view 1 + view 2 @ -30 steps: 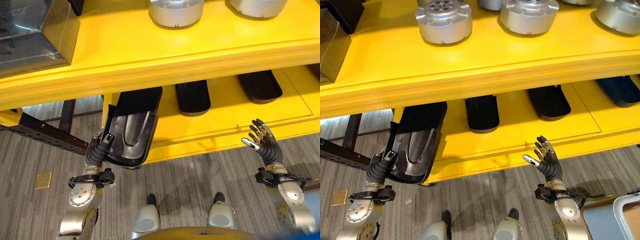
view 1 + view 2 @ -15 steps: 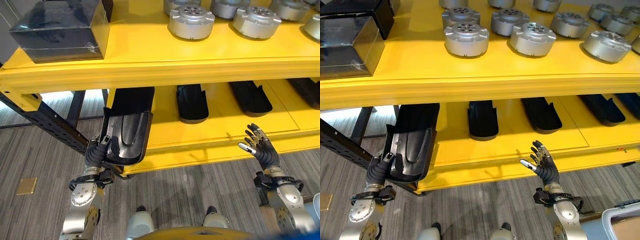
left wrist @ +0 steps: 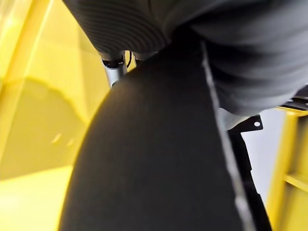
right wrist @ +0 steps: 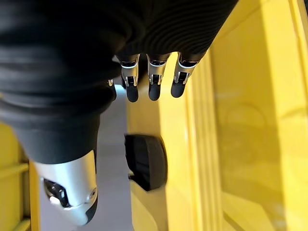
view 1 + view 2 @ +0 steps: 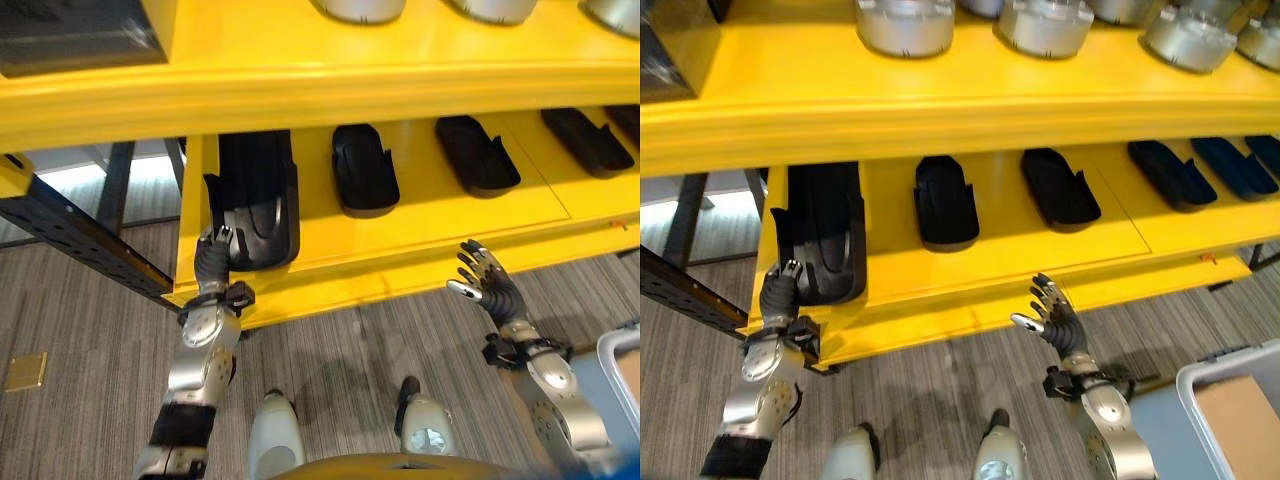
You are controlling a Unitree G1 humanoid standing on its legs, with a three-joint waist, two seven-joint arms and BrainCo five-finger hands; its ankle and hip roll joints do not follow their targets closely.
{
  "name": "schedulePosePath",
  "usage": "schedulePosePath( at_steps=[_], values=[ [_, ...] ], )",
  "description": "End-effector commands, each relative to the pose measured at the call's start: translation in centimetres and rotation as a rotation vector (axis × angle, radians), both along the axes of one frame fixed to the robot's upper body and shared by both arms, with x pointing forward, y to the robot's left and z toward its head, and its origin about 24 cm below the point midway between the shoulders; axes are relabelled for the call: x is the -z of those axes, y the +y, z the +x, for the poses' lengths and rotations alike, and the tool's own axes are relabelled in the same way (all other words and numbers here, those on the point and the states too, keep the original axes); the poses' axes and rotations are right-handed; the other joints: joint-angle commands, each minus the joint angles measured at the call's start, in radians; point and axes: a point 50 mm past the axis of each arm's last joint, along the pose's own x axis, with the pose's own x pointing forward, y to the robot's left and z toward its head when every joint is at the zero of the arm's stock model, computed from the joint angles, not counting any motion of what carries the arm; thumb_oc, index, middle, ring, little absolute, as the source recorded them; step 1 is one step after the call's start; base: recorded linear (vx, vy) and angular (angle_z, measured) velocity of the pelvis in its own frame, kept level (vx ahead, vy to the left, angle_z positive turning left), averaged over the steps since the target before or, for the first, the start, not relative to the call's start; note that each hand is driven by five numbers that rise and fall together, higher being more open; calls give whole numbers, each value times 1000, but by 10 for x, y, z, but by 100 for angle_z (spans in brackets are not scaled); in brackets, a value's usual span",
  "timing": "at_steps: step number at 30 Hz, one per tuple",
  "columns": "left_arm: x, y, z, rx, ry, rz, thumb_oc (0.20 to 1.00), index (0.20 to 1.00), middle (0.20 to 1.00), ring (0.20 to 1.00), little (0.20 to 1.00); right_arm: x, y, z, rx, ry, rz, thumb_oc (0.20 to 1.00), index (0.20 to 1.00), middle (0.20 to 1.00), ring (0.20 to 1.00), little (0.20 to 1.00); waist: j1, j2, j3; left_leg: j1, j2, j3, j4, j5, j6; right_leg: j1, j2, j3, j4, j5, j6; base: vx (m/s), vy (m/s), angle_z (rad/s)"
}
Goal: Move parts from the plastic box to the shelf.
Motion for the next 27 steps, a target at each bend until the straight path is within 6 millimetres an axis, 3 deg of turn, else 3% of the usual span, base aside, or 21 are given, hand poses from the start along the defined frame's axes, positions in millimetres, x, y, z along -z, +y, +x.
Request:
schedulePosePath(
  at_steps=[1,10,14,21,22,24,25,27],
  values=[
    [-35,1,11,-42,-188,-51,200,200,200,200,200,-18,-1,6,9,-93,19,1000,1000,1000,1000,1000,3,2,-37,70,45,24,-54,32,-19,-31,-58,57,176,-115,-8,-78,-10,-16],
    [-59,8,29,-122,-248,-68,200,200,200,200,200,-22,2,10,-14,-105,22,1000,1000,1000,1000,1000,-14,-5,-18,-21,56,23,15,16,-14,-143,-48,99,245,-134,-18,-56,-1,-12],
    [-79,18,41,-164,-270,-10,200,200,200,200,200,-20,1,9,-30,-95,13,1000,1000,1000,1000,1000,-32,-2,-18,-77,62,16,59,7,-7,-202,-38,113,281,-145,-26,-27,6,-12],
    [-96,32,48,-193,-288,53,200,200,200,200,200,-19,-3,8,-37,-89,-3,1000,1000,1000,1000,1000,-43,-3,-17,-125,64,15,87,2,-4,-249,-34,118,299,-147,-27,7,1,-2],
    [-100,35,49,-198,-288,76,200,200,200,200,200,-17,-4,7,-41,-79,-9,1000,1000,1000,1000,1000,-43,-1,-16,-124,69,9,105,-29,-9,-253,-28,128,320,-173,-18,2,3,-3],
    [-104,39,50,-205,-287,107,200,200,200,200,200,-17,-5,7,-41,-79,-12,1000,1000,1000,1000,1000,-45,-6,-14,-143,64,12,102,-3,-1,-266,-31,123,307,-149,-28,0,8,-10],
    [-110,47,51,-221,-277,183,200,200,200,200,200,-15,-7,6,-45,-70,-23,1000,1000,1000,1000,1000,-45,-3,-12,-145,70,7,122,-37,-5,-272,-27,134,328,-178,-19,81,14,-12],
    [-113,50,51,-228,-277,195,200,200,200,200,200,-15,-7,5,-48,-69,-26,1000,1000,1000,1000,1000,-45,-3,-10,-150,70,6,125,-39,-4,-276,-28,133,329,-179,-19,42,8,-4]
  ],
)
